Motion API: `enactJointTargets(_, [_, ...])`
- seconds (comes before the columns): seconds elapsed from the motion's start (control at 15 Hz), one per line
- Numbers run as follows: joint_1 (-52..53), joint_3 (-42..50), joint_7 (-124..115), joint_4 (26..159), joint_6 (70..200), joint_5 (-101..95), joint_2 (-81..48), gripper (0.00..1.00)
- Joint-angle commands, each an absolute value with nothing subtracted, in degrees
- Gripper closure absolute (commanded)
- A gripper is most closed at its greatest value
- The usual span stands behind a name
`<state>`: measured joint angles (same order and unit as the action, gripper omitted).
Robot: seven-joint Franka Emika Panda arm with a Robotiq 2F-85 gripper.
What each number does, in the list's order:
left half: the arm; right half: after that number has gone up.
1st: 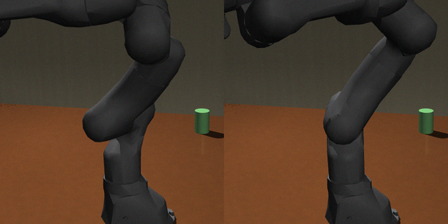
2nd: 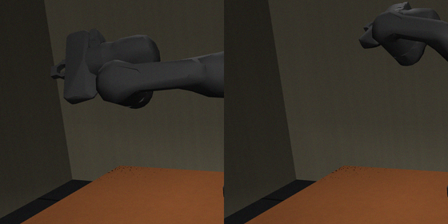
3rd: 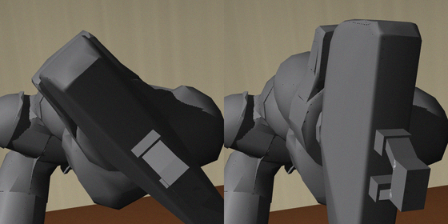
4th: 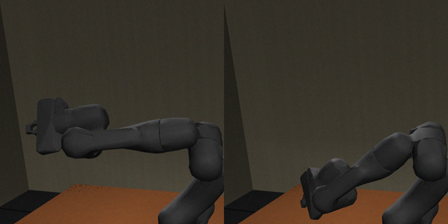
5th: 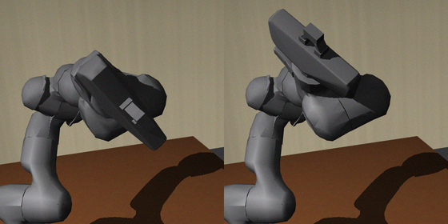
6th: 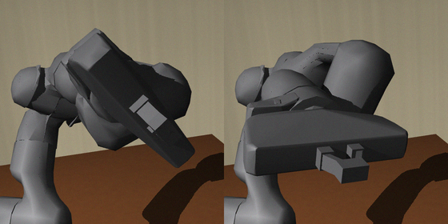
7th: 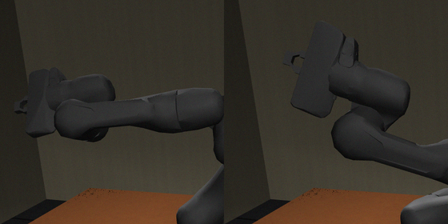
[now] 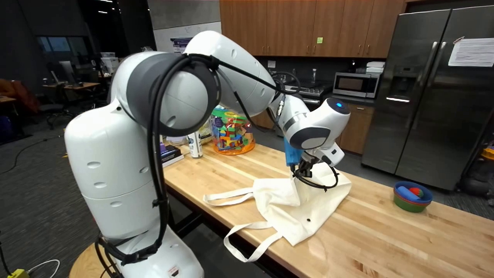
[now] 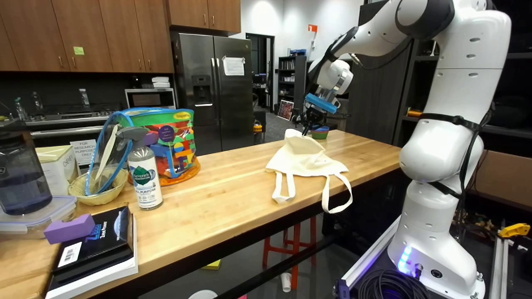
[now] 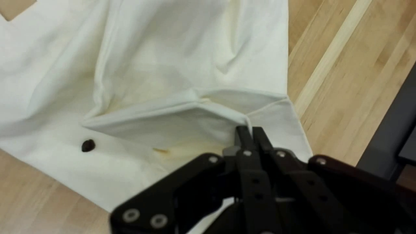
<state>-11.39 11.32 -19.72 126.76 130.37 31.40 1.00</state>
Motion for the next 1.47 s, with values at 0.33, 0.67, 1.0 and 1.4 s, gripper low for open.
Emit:
enactJointTargets(0.33, [-4.93, 4.81, -19.07, 123.91, 128.38, 29.64, 0.82, 0.99])
enactJointTargets(0.67, [-3.93, 3.70, -19.95, 118.45, 128.96, 29.04, -1.72, 0.99])
enactJointTargets(1.0, [-7.27, 7.04, -21.17, 112.40, 127.83, 29.85, -4.32, 0.99])
enactJointTargets(1.4, [-12.24, 11.40, -22.02, 109.27, 127.94, 30.40, -5.07, 0.99])
